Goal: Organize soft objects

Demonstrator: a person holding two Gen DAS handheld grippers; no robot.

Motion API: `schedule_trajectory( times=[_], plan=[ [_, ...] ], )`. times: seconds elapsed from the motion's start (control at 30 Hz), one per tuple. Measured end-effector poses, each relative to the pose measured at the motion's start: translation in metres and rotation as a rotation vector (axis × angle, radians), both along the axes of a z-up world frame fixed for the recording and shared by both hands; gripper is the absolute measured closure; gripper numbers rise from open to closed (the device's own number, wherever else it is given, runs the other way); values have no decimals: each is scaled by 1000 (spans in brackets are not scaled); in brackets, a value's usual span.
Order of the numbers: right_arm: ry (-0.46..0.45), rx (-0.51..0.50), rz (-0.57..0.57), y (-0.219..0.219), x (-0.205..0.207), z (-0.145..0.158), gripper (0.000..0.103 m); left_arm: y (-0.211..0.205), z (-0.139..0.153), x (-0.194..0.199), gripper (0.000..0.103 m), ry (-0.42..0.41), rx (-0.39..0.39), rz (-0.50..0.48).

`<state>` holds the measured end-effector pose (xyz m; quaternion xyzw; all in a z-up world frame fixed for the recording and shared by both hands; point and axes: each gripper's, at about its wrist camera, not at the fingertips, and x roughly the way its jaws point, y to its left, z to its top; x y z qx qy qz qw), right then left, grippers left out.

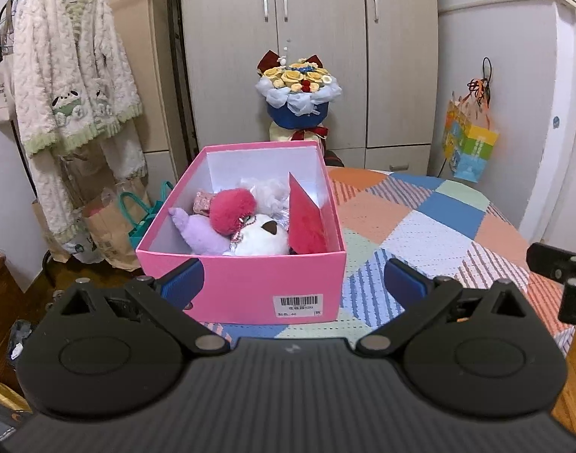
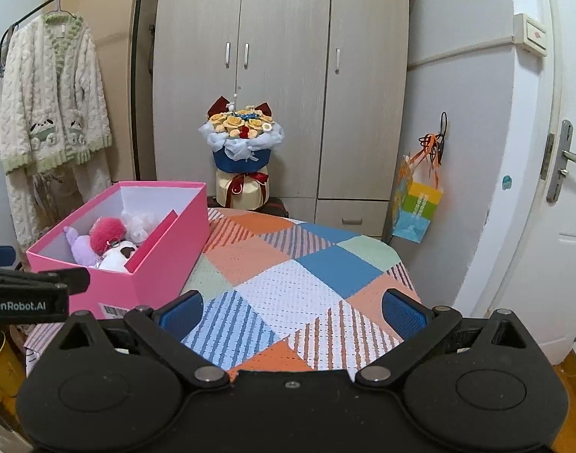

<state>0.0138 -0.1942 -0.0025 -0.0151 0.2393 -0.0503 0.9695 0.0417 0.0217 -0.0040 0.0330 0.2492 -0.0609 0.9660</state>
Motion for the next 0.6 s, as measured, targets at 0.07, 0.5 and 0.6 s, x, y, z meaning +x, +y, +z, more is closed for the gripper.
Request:
schedule_trajectory(
  times=[0.07,0.5,0.6],
  plan=[
    [-9,8,-1,1,-2,-1,1,1,-1,0,0,3,-2,0],
    [-17,-15,-2,7,-7,0,1,5,-5,-1,0,5,-9,-2],
    [-14,-14,-1,7,-7,0,1,5,-5,-1,0,8,-10,-5]
  ],
)
